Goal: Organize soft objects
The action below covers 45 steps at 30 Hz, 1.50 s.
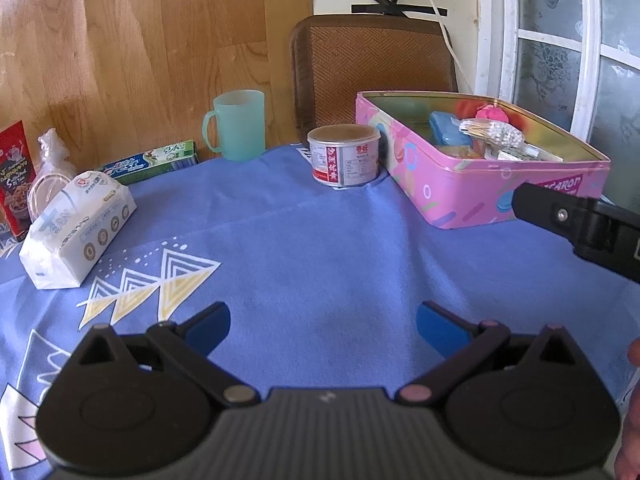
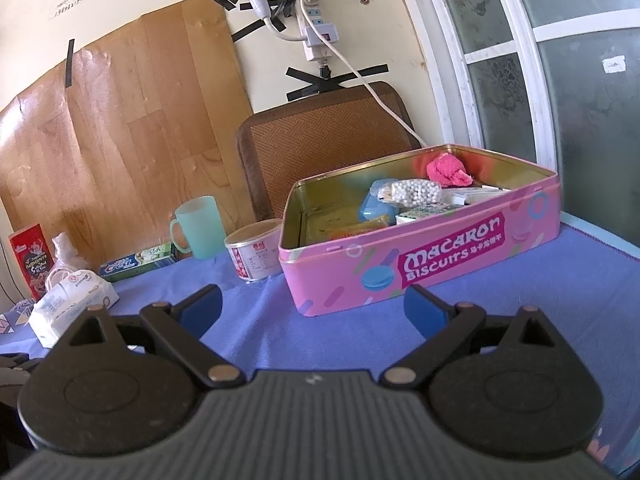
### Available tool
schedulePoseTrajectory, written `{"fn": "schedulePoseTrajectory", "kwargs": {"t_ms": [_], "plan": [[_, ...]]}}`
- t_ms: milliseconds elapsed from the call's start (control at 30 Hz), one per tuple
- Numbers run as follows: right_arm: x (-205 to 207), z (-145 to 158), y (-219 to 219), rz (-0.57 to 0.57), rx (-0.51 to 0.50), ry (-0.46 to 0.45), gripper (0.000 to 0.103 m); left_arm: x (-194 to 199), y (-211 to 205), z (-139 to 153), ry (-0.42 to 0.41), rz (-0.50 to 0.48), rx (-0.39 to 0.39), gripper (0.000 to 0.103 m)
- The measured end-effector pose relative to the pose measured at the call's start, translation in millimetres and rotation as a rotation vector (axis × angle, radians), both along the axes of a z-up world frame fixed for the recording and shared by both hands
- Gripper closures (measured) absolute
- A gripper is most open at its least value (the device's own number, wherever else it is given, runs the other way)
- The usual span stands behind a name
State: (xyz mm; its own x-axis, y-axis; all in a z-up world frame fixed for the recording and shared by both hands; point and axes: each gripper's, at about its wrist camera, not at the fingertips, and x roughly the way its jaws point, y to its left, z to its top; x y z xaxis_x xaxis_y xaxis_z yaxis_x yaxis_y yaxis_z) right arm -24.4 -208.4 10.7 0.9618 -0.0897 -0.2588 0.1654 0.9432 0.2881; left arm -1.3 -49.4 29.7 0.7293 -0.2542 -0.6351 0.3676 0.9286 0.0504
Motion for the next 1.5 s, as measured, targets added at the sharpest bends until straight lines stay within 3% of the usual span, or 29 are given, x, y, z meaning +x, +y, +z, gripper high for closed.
{"fn": "schedulePoseTrajectory", "kwargs": {"t_ms": [1500], "plan": [[0.5,-2.4,1.4,-0.006,0.001,0.004,0.004,3.7,-4.6,-9.8,0.063,-0.029,0.014,0.000]]}}
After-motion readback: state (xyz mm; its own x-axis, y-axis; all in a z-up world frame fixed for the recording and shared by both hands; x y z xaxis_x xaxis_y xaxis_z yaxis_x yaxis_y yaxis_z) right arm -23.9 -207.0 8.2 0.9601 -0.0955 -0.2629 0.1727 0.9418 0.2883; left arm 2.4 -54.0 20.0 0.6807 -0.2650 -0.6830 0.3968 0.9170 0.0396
